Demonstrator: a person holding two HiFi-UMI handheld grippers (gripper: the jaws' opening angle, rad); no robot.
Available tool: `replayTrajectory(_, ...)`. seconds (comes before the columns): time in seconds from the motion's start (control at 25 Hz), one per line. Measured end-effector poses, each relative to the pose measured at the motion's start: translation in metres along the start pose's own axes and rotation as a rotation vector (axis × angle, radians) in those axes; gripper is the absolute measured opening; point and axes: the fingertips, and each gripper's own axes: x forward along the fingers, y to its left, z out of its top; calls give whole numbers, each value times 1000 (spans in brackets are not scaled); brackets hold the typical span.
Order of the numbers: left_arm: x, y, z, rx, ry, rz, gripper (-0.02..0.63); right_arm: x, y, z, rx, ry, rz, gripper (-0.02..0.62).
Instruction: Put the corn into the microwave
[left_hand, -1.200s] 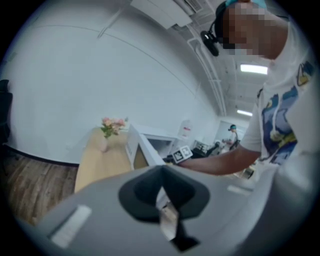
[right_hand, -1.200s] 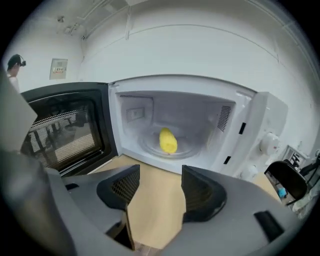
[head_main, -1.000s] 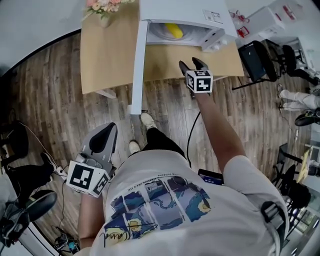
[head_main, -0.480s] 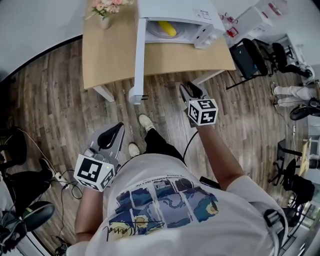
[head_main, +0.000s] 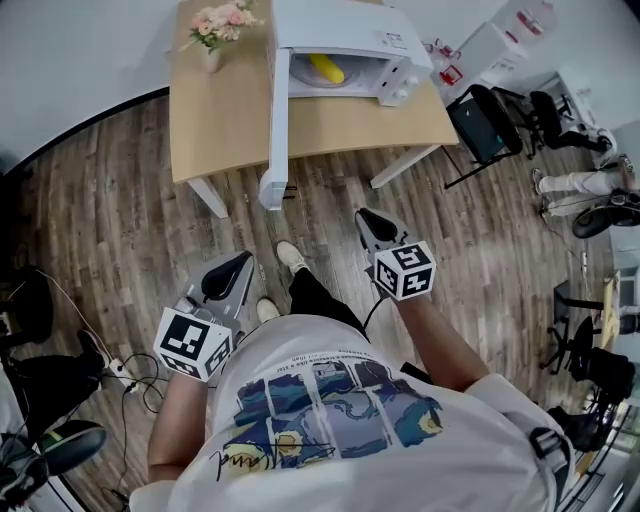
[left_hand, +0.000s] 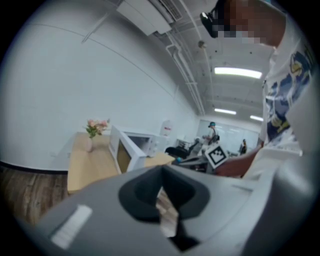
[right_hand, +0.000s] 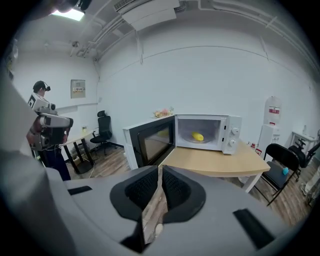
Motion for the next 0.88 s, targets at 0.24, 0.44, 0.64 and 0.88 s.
replayTrajectory(0.24,-15,-4,-6,1,5,-2,8,-13,30,2,-18,-2,39,23)
replayTrajectory(0.44,-25,-4,-10,-3,-1,8,9,-17,43,6,-32,-10,61,20)
replayTrajectory(0.64,-35,-5,-11,-8,-16,23,9,-18,52,11,-41,-17,78,14)
replayTrajectory(0.88,-41,0,-13,-19,-22,43,8,-15,63,19,-50,-29,108,12)
